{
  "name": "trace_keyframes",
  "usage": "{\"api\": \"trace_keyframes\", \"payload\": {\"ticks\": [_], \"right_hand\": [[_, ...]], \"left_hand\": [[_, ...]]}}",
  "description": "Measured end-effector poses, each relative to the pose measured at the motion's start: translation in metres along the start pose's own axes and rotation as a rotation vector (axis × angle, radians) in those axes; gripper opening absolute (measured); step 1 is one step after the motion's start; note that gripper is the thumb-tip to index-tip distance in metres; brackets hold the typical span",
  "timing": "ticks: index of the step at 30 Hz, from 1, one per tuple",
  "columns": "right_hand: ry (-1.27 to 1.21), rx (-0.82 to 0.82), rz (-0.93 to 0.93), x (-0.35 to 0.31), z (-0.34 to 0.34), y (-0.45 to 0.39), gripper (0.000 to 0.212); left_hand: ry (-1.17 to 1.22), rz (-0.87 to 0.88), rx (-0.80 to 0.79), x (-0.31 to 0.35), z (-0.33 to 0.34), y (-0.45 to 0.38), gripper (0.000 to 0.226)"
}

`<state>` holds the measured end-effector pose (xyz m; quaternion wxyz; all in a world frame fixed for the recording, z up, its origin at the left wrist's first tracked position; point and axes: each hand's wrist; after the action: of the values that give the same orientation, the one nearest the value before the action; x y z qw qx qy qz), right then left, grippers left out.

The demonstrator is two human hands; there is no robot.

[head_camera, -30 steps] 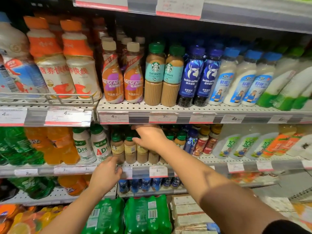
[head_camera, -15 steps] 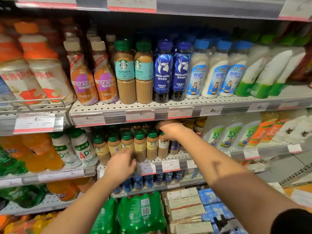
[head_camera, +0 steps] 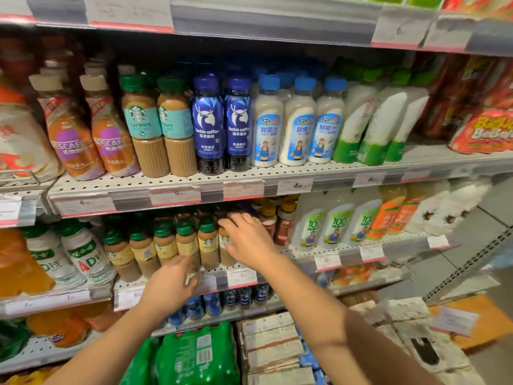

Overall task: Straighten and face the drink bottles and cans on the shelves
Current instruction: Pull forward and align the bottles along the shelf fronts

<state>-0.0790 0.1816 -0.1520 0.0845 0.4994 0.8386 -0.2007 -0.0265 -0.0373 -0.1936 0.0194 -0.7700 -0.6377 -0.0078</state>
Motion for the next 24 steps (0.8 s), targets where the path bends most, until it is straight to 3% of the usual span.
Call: {"api": "trace_keyframes", "payload": {"ticks": [3, 5, 8, 10, 13, 18, 24], "right_hand": [[-0.079, 0.095, -0.066, 0.018, -0.004, 0.03, 0.048], [-0.078, 0.252, -0.166, 0.034, -0.021, 0.046, 0.035], [-0.048, 0.563, -0.227, 0.06, -0.064, 0.063, 0.028], [-0.025, 0.676, -0.137, 0.08, -0.095, 0.072, 0.032], [0.042, 0.66, 0.039, 0.111, -0.125, 0.08, 0.044], [0.141, 0.521, 0.137, 0.121, -0.145, 0.088, 0.06], [0.143, 0.353, 0.292, 0.104, -0.158, 0.093, 0.075]], "left_hand": [[0.036, 0.046, 0.022, 0.028, -0.008, 0.003, 0.044], [0.061, 0.091, 0.101, 0.051, -0.022, 0.002, 0.044], [0.048, 0.205, 0.342, 0.09, -0.053, -0.002, 0.05], [0.021, 0.265, 0.487, 0.116, -0.079, -0.005, 0.049], [-0.074, 0.275, 0.565, 0.14, -0.107, -0.013, 0.055], [-0.249, 0.147, 0.445, 0.146, -0.122, -0.029, 0.072], [-0.291, 0.168, 0.46, 0.138, -0.125, -0.032, 0.074]]}}
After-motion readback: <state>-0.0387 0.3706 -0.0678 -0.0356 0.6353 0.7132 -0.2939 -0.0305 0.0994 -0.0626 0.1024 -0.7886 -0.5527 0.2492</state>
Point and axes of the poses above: each hand's wrist, its own y-axis away from the middle knuckle, its own z-axis out of the palm, x = y × z, and after that the axes turned 15 degrees about -y, right-handed
